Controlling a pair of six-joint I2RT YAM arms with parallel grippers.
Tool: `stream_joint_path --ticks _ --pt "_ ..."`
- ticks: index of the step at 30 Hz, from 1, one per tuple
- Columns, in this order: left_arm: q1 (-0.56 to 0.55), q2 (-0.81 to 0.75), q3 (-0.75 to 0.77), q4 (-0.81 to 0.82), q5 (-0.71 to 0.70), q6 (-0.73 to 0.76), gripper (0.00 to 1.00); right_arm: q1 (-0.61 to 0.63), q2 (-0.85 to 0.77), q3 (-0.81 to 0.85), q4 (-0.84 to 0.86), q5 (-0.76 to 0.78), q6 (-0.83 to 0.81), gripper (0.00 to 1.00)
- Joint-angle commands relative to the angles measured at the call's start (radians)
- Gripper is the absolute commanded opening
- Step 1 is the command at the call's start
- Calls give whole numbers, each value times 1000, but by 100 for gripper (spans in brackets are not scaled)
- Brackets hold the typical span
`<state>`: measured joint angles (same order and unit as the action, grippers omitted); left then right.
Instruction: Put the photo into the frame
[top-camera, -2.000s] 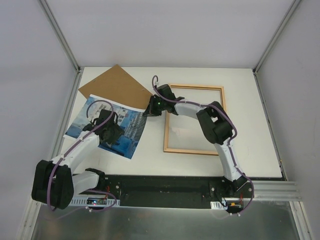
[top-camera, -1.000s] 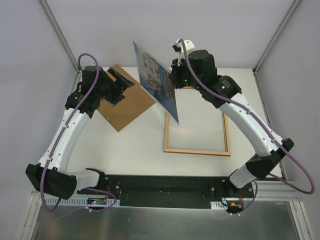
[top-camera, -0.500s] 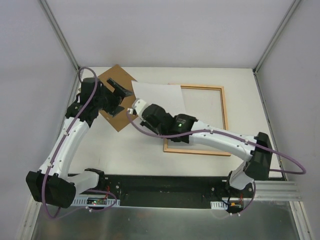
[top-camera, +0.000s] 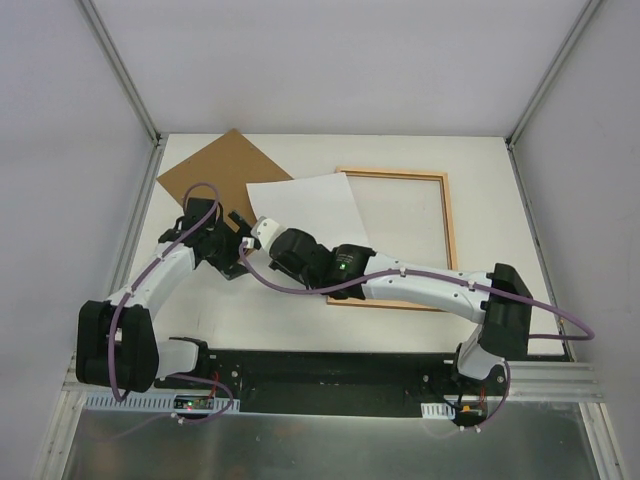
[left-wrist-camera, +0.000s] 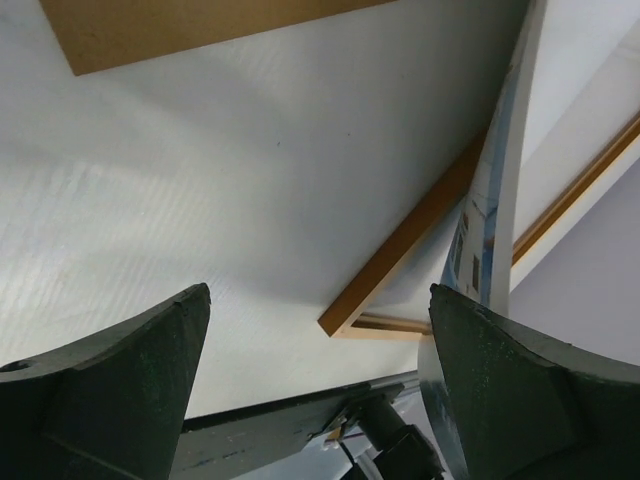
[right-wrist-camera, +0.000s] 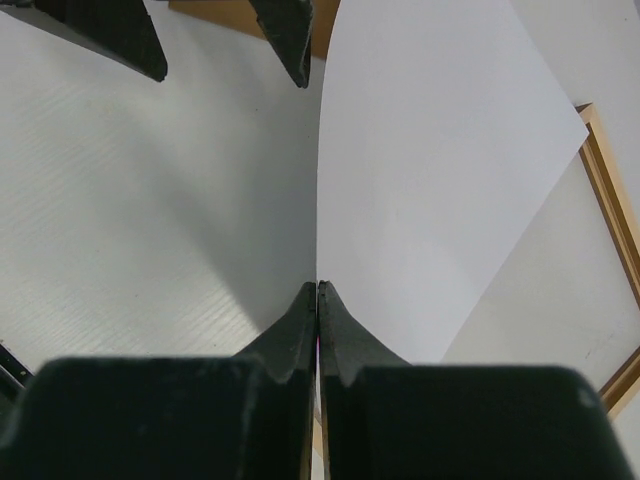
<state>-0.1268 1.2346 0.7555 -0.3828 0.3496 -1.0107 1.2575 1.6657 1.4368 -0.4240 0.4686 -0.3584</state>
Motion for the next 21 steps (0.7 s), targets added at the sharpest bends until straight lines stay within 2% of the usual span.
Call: stream_joint_path --ticks 1,5,11,15,21 --pt "6 29 -18 139 68 -51 89 13 -24 -18 33 24 22 1" --pt "6 3 -27 168 115 -51 85 14 -18 -30 31 18 33 1" --pt "16 -138 -102 94 25 -77 88 22 -17 -45 34 15 47 1" --pt "24 -109 -65 96 66 -92 86 28 -14 -52 37 15 53 1" --pt "23 -77 -1 101 49 -137 86 31 -14 -50 39 10 64 1"
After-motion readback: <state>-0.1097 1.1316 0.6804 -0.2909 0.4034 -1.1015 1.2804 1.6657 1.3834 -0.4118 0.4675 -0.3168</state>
